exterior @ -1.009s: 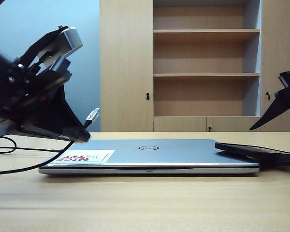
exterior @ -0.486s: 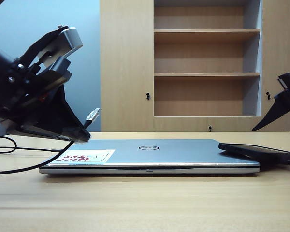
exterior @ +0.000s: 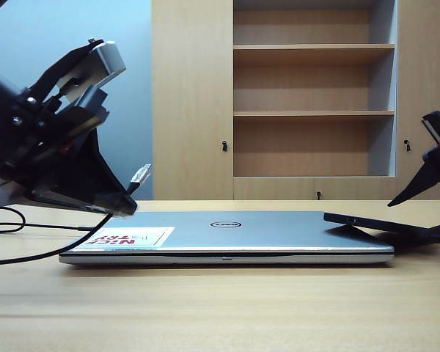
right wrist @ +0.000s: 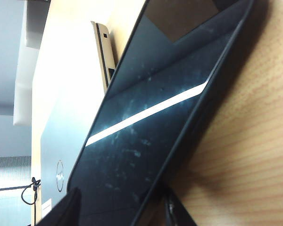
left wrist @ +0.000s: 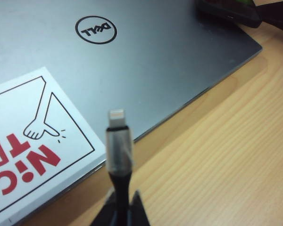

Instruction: Pick up the charging cable and the phone, plug the charging cable into the charging port on the phone, and finally place them back on the table.

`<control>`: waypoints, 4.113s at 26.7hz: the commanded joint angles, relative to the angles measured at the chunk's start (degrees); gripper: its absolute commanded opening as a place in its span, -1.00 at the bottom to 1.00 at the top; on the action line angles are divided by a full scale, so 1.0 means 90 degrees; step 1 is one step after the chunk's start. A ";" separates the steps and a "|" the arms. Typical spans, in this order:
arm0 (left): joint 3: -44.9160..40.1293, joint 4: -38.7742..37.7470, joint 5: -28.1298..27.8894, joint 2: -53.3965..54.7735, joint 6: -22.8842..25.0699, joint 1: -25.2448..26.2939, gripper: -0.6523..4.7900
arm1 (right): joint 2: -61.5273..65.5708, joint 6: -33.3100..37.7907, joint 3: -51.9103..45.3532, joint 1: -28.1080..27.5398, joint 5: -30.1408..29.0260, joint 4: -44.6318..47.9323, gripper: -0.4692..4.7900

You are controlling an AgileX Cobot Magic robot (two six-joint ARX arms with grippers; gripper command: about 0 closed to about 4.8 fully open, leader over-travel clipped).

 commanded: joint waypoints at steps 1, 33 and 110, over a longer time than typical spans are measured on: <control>0.0010 0.0085 0.0010 -0.0007 0.0005 -0.0017 -0.78 | 0.0046 -0.0005 -0.0041 0.0000 0.0032 -0.0219 0.10; 0.0010 0.0080 0.0010 -0.0007 0.0005 -0.0017 -0.78 | 0.0566 -0.0289 -0.0036 0.0403 0.0537 -0.0121 -0.03; 0.0010 0.0075 0.0010 -0.0010 -0.0012 -0.0019 -0.78 | 0.0964 0.0610 0.1542 0.0323 0.0461 -0.1838 0.53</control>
